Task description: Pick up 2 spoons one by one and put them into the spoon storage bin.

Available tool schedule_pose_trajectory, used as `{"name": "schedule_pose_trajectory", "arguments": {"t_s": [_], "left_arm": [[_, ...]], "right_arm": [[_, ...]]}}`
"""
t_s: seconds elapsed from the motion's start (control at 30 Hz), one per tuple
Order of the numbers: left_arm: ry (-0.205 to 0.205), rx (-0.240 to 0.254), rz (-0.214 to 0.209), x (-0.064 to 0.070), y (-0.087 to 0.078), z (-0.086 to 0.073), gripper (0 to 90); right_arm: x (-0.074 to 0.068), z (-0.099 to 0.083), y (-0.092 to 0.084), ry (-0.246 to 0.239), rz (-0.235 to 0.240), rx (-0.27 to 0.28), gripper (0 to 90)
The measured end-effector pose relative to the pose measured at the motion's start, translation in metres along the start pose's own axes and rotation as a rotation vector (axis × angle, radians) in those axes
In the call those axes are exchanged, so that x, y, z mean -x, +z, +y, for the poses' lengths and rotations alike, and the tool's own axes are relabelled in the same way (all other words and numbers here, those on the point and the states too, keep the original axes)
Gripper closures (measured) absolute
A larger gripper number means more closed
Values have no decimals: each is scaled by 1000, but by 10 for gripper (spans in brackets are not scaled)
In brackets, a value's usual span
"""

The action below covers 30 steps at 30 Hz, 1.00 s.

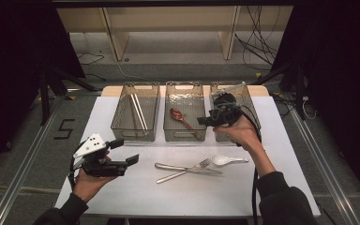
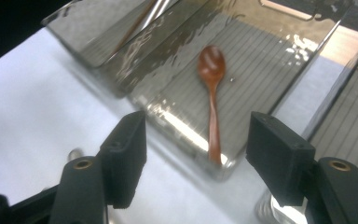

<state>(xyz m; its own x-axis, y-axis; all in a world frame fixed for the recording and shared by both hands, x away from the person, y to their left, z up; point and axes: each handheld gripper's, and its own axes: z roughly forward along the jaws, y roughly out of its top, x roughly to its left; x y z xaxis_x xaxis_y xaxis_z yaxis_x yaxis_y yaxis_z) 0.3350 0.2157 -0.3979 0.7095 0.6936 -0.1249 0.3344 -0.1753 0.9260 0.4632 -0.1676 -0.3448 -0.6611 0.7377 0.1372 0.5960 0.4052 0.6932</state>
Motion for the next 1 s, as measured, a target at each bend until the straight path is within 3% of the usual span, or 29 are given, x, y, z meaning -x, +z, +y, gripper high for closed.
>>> {"name": "schedule_pose_trajectory", "arguments": {"t_s": [0.3,0.5,0.7,1.0], "left_arm": [[3,-6,5,-1,0,-1,156],[6,-6,4,0,0,0,155],[7,-3,2,-1,0,0,156],[8,-2,3,-1,-1,0,156]], "right_arm": [[7,-47,-21,-23,-13,-42,356],[15,-74,-28,-10,-16,-81,335],[24,-90,-24,5,-25,-119,328],[31,-100,-14,3,-36,-177,329]]}}
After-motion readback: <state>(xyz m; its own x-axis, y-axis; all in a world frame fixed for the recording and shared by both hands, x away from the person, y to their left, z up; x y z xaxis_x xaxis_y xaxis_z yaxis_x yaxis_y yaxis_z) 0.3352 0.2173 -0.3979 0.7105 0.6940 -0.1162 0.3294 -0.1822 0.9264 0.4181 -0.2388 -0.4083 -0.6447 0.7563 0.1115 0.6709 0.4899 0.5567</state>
